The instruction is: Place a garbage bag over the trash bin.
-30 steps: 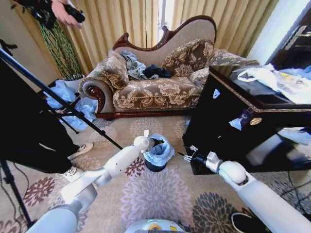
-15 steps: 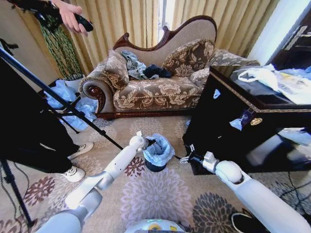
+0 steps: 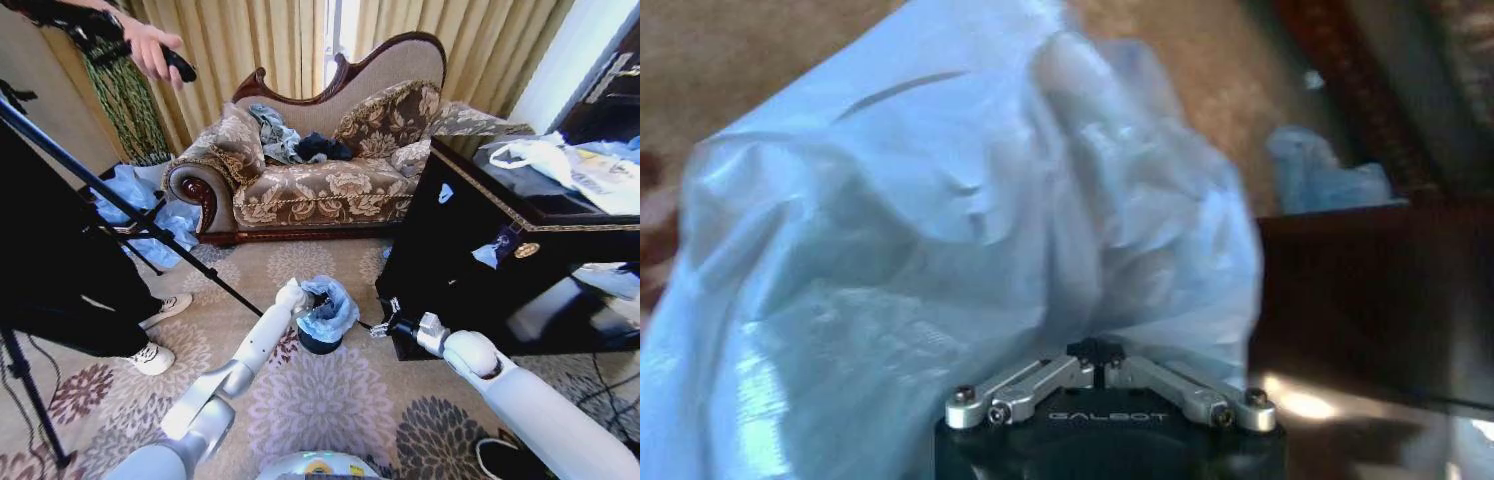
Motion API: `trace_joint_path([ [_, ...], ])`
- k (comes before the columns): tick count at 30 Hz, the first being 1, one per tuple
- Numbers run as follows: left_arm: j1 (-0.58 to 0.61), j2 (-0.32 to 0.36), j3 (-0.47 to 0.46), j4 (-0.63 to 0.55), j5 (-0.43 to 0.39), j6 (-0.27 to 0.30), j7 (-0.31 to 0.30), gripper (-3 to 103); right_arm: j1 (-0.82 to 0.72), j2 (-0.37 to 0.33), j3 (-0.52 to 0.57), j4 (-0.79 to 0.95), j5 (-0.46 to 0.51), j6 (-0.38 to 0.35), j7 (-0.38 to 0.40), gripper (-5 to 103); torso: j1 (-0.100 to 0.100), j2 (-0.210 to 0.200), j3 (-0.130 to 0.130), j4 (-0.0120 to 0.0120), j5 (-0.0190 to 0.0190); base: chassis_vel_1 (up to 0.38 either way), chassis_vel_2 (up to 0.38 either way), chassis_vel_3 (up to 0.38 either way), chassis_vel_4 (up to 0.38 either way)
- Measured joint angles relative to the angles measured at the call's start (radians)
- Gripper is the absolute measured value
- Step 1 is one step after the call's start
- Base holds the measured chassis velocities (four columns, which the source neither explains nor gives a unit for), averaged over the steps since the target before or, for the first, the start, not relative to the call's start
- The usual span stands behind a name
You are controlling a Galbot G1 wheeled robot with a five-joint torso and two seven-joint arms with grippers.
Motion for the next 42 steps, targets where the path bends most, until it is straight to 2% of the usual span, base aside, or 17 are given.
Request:
trace_joint_path([
  [3,-0.010,-0.023,-0.043,0.021,-0.004,-0.012,-0.065,0,0.000,-0.002,0.001,0.002,0.011,0.001,0.000,100,0.000,0.000,0.000,0.0001,0.0001,0.000,0.000,0.000,0.000],
  [8,-0.020,-0.042,-0.078,0.038,-0.001,-0.049,-0.123,0,0.000,-0.002,0.004,0.004,0.017,0.002,0.001,100,0.000,0.000,0.000,0.0001,0.0001,0.000,0.000,0.000,0.000],
  [15,-0.038,-0.064,-0.124,0.071,0.012,-0.108,-0.169,0,-0.002,-0.004,0.006,0.007,0.020,0.003,0.001,100,0.000,0.000,0.000,0.0001,-0.0001,0.000,0.000,0.000,0.000],
  [26,-0.049,-0.060,-0.176,0.068,0.014,-0.132,-0.185,0,-0.003,-0.007,0.004,0.005,0.021,0.004,0.000,100,0.000,0.000,0.000,0.0002,0.0000,0.000,0.000,0.000,0.000],
  [34,-0.034,-0.101,-0.170,0.027,-0.013,-0.121,-0.196,0,-0.001,-0.017,0.006,0.008,0.024,0.002,0.000,100,0.000,0.000,0.000,0.0000,0.0000,0.000,0.000,0.000,0.000],
  [42,-0.031,-0.106,-0.179,0.095,0.009,-0.117,-0.167,0,0.003,-0.023,0.008,0.008,0.032,0.001,0.002,100,0.000,0.000,0.000,0.0001,0.0000,0.000,0.000,0.000,0.000],
])
